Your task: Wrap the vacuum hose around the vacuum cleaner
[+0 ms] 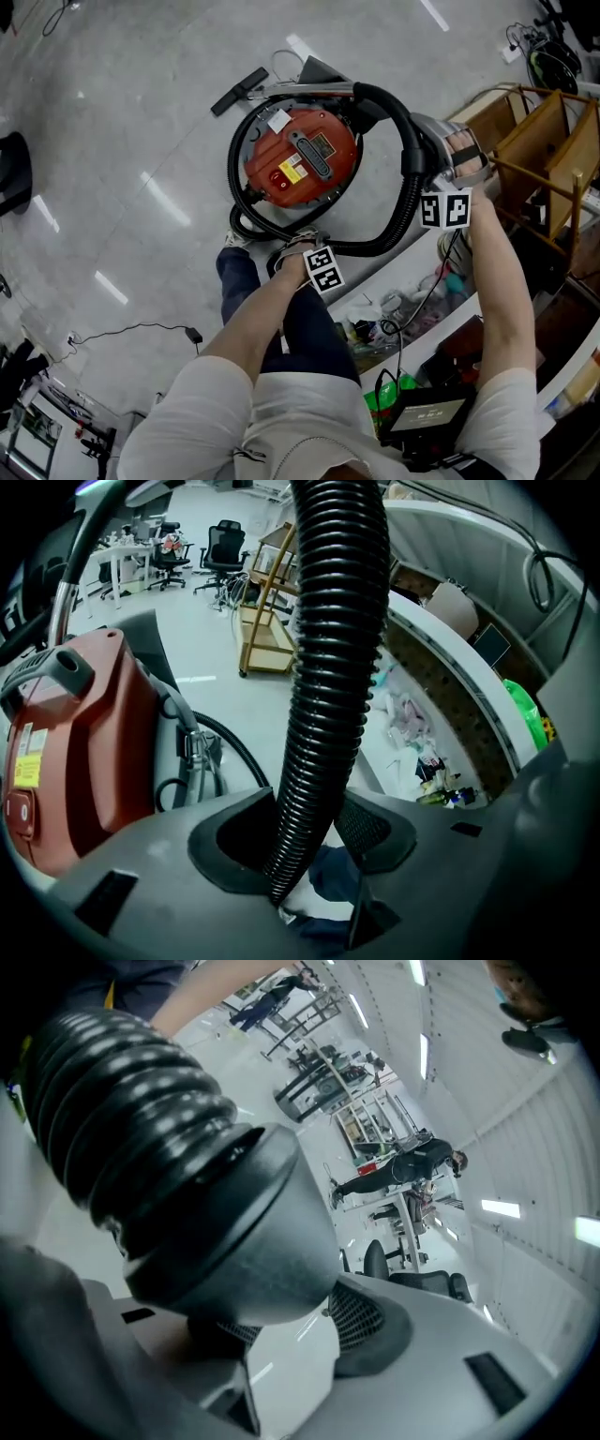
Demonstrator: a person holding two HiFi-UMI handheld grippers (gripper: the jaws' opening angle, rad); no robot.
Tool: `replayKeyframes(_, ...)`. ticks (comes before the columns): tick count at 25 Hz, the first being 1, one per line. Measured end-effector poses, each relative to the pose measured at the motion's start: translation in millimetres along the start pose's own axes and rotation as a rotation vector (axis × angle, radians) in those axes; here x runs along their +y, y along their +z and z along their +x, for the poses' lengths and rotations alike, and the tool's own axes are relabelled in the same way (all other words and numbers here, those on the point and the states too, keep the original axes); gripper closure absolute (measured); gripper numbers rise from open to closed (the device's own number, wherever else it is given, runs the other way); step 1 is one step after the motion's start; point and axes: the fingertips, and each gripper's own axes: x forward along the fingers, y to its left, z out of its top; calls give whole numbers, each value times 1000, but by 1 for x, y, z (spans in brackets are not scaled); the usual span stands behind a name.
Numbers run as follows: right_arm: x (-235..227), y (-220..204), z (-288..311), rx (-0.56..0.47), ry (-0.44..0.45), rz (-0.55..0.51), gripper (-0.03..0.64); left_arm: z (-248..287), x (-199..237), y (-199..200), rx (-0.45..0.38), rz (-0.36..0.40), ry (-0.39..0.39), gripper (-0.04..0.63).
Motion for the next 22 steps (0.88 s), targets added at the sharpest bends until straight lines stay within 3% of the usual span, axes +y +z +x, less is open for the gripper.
replayKeyframes(5, 30, -31, -6, 87, 34, 2, 443, 9, -7, -13, 42, 17, -28, 413)
replayKeyframes(10, 51, -52, -13, 161, 70, 31, 442, 10, -3, -11, 25, -3, -9, 414)
replayKeyframes(22, 80, -68, -33, 231, 94, 151, 443, -2, 7, -6, 6, -9, 7, 414)
